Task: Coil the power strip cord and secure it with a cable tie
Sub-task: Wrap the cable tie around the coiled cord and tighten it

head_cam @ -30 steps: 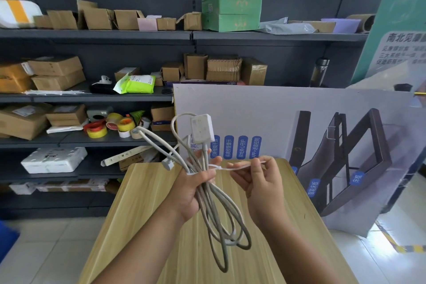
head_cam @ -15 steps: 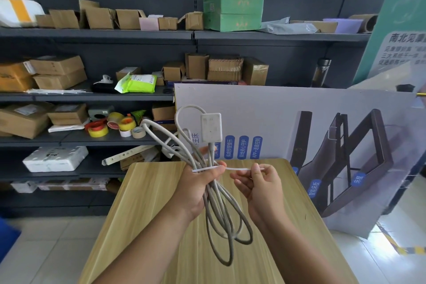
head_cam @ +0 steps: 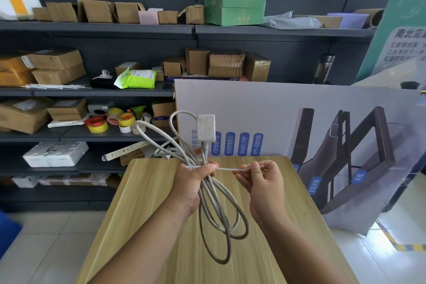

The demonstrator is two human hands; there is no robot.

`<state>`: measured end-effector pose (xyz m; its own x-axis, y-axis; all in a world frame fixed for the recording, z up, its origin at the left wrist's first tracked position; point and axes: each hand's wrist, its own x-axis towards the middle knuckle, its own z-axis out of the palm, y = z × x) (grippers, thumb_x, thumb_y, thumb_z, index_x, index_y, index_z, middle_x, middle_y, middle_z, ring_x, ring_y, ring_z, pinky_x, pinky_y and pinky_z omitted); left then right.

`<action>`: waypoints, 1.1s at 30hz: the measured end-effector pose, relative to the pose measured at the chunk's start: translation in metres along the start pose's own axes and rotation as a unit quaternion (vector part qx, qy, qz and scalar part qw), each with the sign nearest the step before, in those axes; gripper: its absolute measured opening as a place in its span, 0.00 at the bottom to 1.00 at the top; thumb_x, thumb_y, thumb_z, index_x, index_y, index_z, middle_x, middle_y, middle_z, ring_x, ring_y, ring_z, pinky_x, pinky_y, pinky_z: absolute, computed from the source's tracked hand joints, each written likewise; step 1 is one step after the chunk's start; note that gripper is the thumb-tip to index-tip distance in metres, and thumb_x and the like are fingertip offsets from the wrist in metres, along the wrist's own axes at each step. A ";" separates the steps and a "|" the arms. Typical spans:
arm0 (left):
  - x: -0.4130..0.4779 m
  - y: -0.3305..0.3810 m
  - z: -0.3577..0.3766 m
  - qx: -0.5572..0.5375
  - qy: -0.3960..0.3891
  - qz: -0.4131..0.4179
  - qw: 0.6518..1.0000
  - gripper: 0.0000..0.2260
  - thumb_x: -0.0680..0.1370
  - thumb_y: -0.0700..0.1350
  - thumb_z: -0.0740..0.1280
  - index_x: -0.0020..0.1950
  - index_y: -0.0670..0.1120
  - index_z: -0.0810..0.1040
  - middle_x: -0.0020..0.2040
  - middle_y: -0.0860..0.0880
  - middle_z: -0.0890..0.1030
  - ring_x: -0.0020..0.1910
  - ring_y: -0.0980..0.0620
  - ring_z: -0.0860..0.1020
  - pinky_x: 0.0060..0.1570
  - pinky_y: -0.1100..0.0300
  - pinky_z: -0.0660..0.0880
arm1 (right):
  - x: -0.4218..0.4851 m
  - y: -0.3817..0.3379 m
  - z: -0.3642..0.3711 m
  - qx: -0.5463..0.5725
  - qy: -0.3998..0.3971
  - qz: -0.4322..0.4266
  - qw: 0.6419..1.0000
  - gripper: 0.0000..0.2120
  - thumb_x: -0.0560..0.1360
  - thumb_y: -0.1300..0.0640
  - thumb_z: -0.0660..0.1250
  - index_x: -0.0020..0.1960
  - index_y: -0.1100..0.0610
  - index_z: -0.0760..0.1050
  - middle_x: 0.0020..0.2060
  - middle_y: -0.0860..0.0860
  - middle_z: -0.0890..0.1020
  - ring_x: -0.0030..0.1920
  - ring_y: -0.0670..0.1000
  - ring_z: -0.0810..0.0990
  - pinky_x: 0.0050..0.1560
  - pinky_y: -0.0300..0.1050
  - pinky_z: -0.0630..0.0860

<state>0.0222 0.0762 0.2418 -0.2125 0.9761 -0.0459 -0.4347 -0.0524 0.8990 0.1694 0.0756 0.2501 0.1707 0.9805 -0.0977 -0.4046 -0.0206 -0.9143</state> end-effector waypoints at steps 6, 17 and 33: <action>0.010 -0.003 -0.020 0.016 0.038 -0.039 0.998 0.09 0.71 0.29 0.70 0.45 0.42 0.79 0.36 0.42 0.80 0.32 0.49 0.77 0.40 0.54 0.76 | 0.028 -0.007 -0.020 -0.005 0.048 -0.041 0.998 0.06 0.81 0.64 0.59 0.46 0.61 0.70 0.39 0.60 0.81 0.36 0.52 0.85 0.38 0.42 0.82; 0.016 -0.005 -0.020 0.057 -0.005 -0.033 0.998 0.12 0.72 0.26 0.66 0.41 0.43 0.79 0.33 0.45 0.80 0.33 0.50 0.79 0.39 0.57 0.77 | 0.055 -0.024 -0.034 -0.059 0.048 -0.087 0.993 0.06 0.81 0.64 0.59 0.45 0.60 0.69 0.35 0.58 0.81 0.34 0.51 0.85 0.34 0.39 0.81; 0.025 -0.014 -0.001 -0.249 0.009 -0.078 0.965 0.02 0.67 0.41 0.70 0.38 0.46 0.82 0.35 0.50 0.83 0.41 0.51 0.82 0.57 0.51 0.73 | 0.028 0.087 -0.066 0.082 -0.250 0.420 0.869 0.37 0.67 0.34 0.69 0.65 0.60 0.76 0.60 0.61 0.78 0.58 0.68 0.78 0.55 0.67 0.75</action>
<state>0.0222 0.1010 0.2272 -0.1237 0.9767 -0.1752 -0.8280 -0.0042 0.5607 0.1986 0.0879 0.1420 -0.6412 0.5971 -0.4821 -0.3284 -0.7812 -0.5309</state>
